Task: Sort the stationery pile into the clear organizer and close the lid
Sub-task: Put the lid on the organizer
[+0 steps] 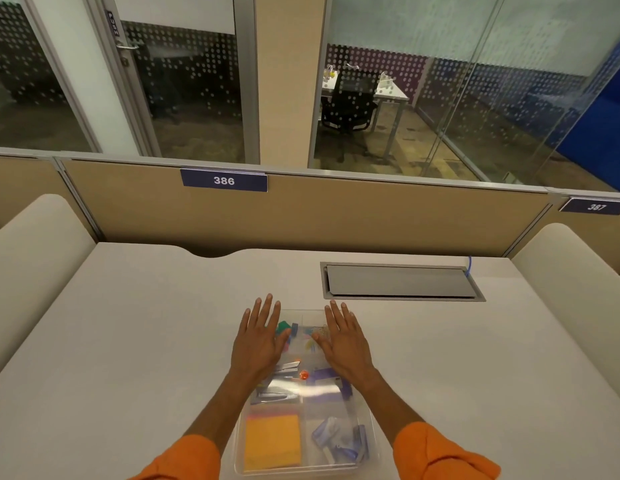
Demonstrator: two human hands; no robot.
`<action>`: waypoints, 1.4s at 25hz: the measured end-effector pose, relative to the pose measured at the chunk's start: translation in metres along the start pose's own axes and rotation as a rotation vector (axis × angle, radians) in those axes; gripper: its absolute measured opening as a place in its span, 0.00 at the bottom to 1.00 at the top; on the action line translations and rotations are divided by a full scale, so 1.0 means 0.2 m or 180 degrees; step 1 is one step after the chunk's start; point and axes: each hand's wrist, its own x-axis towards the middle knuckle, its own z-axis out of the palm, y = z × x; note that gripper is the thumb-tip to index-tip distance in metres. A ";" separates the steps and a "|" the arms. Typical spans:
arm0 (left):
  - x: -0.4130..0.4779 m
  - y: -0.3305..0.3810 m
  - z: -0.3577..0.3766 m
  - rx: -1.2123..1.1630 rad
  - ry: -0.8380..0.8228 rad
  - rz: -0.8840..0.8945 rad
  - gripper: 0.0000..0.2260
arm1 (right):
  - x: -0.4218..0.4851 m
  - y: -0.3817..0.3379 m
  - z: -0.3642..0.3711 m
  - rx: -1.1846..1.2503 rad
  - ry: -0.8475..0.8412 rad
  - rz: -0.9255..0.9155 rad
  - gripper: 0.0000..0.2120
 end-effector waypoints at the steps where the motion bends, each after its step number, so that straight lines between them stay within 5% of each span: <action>1: 0.02 -0.01 0.02 0.0009 -0.0015 0.0024 0.37 | 0.02 0.01 0.01 -0.0011 0.0004 -0.0039 0.45; 13: 0.01 -0.04 0.15 0.0367 0.0089 0.0108 0.34 | 0.06 0.03 0.09 -0.0466 0.0219 -0.0258 0.34; 24: 0.00 -0.03 0.14 0.0387 -0.0001 0.0122 0.34 | 0.04 0.02 0.06 -0.0431 0.0012 -0.0162 0.34; 35: -0.58 0.17 0.11 -0.0125 0.0316 -0.0147 0.31 | -0.51 -0.08 0.02 0.0511 0.0043 -0.0305 0.36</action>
